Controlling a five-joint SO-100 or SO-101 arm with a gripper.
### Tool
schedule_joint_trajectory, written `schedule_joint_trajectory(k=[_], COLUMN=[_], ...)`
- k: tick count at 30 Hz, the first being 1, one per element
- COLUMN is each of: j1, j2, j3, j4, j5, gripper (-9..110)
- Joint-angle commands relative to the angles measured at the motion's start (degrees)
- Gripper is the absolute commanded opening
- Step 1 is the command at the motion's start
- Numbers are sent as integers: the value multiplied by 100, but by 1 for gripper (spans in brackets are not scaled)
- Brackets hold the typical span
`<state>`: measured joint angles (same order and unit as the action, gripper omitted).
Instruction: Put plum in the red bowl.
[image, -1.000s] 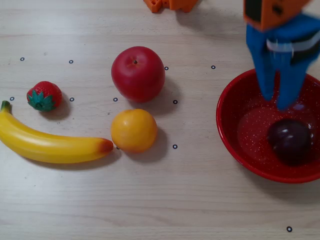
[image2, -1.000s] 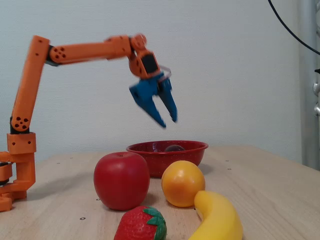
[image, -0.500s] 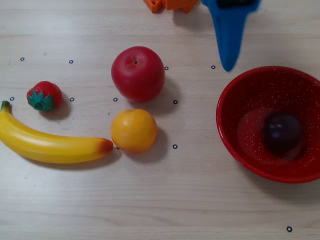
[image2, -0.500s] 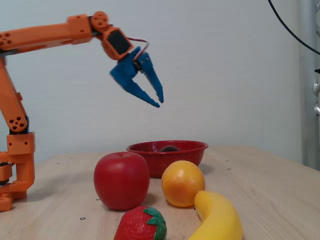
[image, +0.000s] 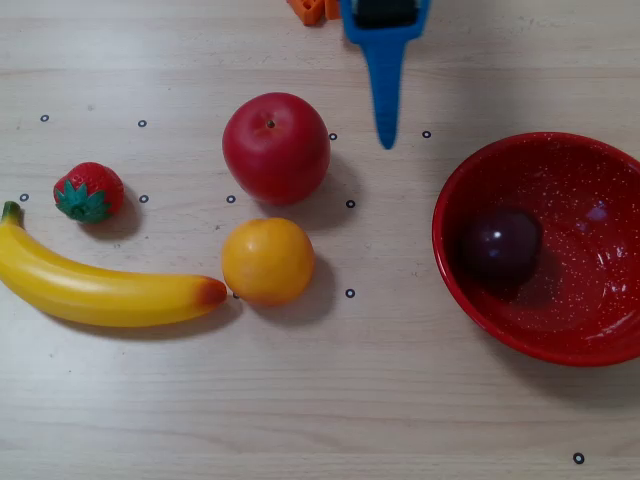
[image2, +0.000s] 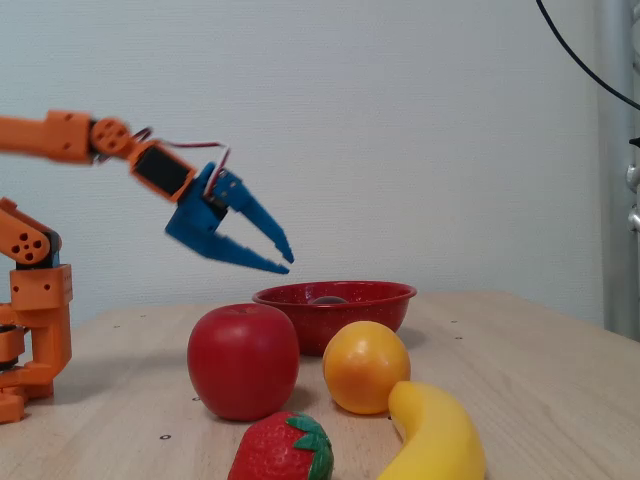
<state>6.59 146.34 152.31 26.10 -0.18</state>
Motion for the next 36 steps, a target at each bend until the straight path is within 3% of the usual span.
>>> schedule_joint_trajectory(k=[1,11,21,29,36], j1=[-53,-272,-316,-246,-334], j2=[896,2672,3393,3867,3867], j3=[334,2637,2637,2637,2637], j4=[-325,-949,1512,2364,2391], j5=[-79,334,615,369,229], gripper=[0,0,0,0,0])
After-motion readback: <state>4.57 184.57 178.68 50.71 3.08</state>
